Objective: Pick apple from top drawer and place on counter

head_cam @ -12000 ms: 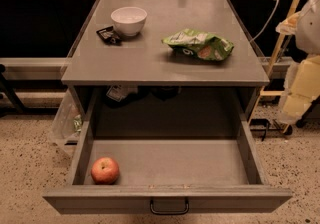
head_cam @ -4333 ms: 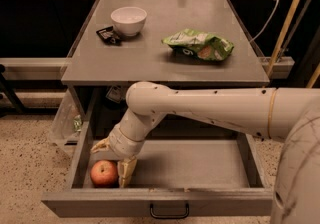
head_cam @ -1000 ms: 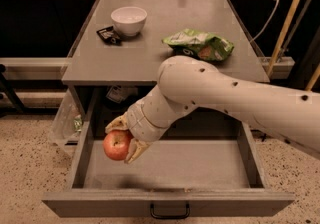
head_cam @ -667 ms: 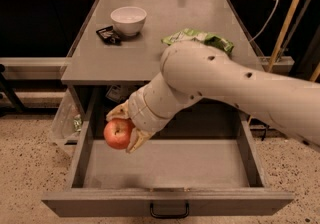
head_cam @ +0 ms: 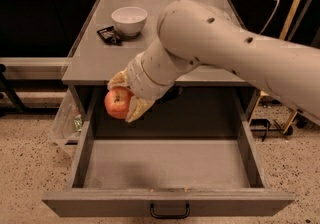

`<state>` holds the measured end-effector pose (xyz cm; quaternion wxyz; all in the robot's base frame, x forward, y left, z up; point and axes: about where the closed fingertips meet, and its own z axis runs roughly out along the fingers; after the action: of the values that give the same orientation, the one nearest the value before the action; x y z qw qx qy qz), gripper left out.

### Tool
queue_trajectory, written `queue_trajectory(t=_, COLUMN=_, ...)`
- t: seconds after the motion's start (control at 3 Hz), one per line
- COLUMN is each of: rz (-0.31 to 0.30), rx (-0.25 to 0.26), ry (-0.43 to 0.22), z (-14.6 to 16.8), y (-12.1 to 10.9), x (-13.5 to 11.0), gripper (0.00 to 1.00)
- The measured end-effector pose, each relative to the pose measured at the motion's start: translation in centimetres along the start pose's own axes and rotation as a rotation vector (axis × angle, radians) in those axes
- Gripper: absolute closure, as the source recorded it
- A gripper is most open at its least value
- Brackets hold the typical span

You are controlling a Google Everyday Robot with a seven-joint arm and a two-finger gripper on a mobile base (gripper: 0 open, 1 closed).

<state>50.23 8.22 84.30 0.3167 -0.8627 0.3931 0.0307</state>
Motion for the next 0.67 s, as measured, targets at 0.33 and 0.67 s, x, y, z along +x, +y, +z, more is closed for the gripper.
queue_trajectory(t=0.33, rz=0.025, rx=0.030, ry=0.046, z=-1.8, y=-3.0, x=1.7, gripper=1.00)
queue_trajectory(t=0.67, rz=0.072, rx=0.056, ry=0.052, z=-2.7, y=-5.3, x=4.2, gripper=1.00)
